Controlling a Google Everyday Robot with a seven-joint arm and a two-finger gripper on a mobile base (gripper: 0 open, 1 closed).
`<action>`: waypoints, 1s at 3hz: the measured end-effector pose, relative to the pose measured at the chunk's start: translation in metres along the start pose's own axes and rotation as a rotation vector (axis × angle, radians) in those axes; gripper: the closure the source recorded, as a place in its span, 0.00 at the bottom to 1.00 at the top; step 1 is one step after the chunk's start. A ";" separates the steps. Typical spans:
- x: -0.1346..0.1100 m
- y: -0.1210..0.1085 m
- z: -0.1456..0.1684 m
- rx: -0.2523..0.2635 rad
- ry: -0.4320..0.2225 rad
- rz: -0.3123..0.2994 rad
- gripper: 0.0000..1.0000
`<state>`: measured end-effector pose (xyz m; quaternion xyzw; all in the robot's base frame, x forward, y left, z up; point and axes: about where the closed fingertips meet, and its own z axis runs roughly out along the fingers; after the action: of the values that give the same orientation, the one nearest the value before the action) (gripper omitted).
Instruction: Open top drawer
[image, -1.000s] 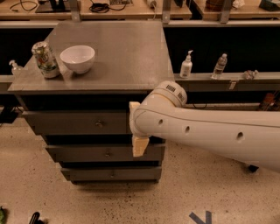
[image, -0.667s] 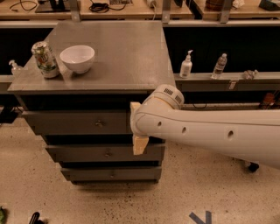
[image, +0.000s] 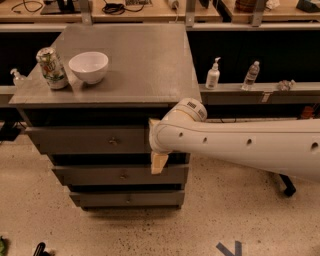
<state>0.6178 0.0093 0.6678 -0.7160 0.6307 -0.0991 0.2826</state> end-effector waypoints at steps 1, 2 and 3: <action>-0.005 -0.010 0.006 -0.017 -0.033 0.010 0.00; -0.011 -0.023 -0.003 -0.046 -0.083 0.024 0.00; -0.026 -0.028 -0.003 -0.099 -0.117 0.005 0.00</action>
Offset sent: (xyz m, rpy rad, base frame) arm 0.0222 0.0159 0.0389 0.1313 0.1013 0.0580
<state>0.6354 0.0347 0.6912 -0.7321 0.6188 -0.0253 0.2835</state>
